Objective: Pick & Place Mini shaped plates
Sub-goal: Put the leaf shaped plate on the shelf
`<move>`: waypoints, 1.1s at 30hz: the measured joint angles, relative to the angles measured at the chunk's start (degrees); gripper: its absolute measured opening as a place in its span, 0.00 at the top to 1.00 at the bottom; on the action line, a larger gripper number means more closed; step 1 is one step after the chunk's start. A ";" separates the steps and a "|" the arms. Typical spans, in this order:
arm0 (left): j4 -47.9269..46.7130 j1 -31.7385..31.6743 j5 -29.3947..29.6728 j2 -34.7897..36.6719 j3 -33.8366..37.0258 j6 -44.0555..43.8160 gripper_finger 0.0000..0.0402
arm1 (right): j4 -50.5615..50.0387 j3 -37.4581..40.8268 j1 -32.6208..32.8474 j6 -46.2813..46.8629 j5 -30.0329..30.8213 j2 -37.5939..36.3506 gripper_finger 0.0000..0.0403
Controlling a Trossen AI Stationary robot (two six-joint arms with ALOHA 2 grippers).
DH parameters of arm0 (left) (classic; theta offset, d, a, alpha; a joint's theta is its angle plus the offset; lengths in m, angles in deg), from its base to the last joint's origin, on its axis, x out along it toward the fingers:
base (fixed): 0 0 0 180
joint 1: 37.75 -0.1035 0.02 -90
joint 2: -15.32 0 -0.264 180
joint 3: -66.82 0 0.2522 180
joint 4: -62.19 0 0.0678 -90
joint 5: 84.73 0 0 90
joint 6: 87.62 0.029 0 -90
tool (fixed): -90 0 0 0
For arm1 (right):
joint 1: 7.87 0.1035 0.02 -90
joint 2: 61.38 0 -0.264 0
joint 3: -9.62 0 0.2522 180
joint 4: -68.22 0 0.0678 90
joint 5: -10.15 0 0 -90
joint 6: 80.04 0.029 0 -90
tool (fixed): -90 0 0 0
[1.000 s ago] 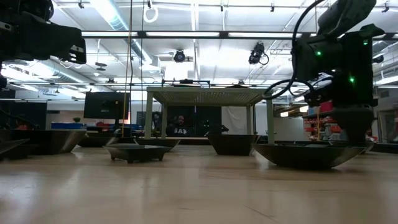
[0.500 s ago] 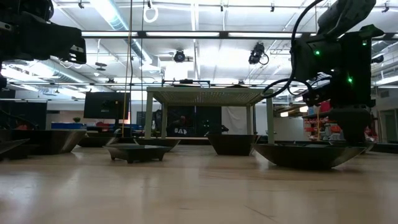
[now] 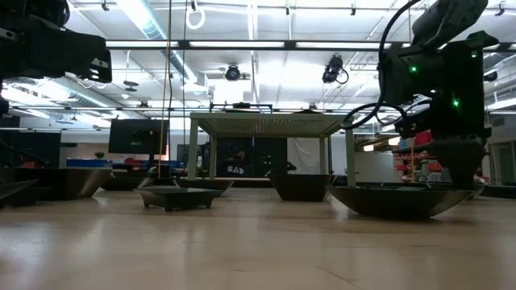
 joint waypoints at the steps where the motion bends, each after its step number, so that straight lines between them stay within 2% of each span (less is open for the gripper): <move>1: 0.00 -0.01 -0.01 0.00 0.00 0.00 0.94 | -0.03 0.00 0.00 0.00 0.08 0.00 0.51; 12: 0.00 -0.02 0.00 0.00 0.00 0.00 0.94 | -3.10 0.00 3.98 -1.03 -0.26 0.00 0.52; 33: 0.00 -0.01 0.00 0.00 0.01 0.00 0.94 | -0.70 1.96 4.10 -0.92 0.71 3.63 0.53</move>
